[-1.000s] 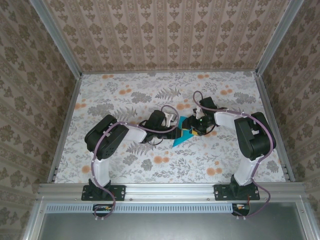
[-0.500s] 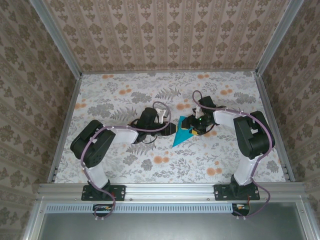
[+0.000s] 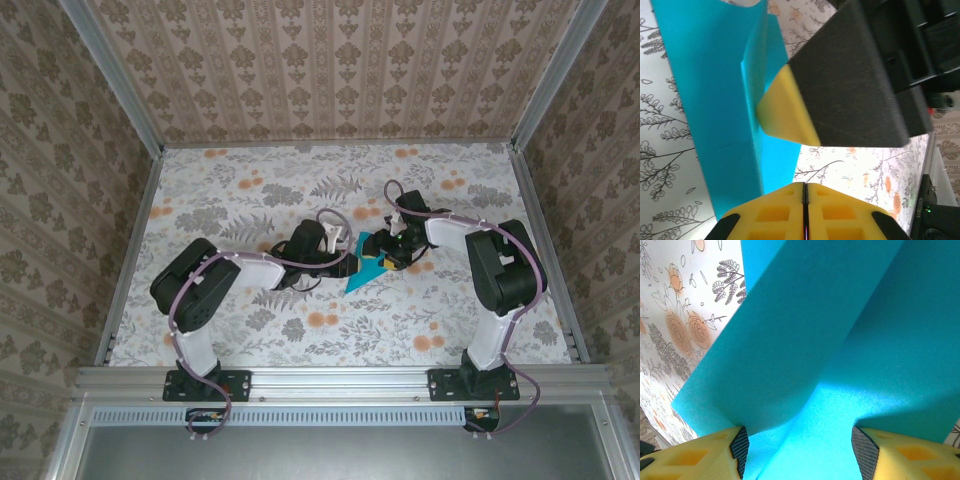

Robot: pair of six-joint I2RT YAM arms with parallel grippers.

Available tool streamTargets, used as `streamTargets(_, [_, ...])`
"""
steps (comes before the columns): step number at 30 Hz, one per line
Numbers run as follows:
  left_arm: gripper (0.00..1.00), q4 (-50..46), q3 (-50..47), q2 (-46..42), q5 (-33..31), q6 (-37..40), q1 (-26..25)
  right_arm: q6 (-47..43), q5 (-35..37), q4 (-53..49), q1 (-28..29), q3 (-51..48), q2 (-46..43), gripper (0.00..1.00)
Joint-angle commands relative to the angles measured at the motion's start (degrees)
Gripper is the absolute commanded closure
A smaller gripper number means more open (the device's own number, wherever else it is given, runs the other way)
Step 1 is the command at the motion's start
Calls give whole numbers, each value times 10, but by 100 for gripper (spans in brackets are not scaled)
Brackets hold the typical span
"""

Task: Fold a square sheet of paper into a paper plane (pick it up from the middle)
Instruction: Fourth fold the wing at the center of the table.

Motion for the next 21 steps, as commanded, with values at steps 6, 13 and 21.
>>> streamTargets(6, [91,-21,19,25,-8,6,1,7,119,-51,5,-14,62,37])
streamTargets(13, [92,-20,19,33,-12,3,5,16,158,-76,11,-5,79,40])
streamTargets(21, [92,-25,20,40,-17,2,8,24,192,-106,16,3,95,43])
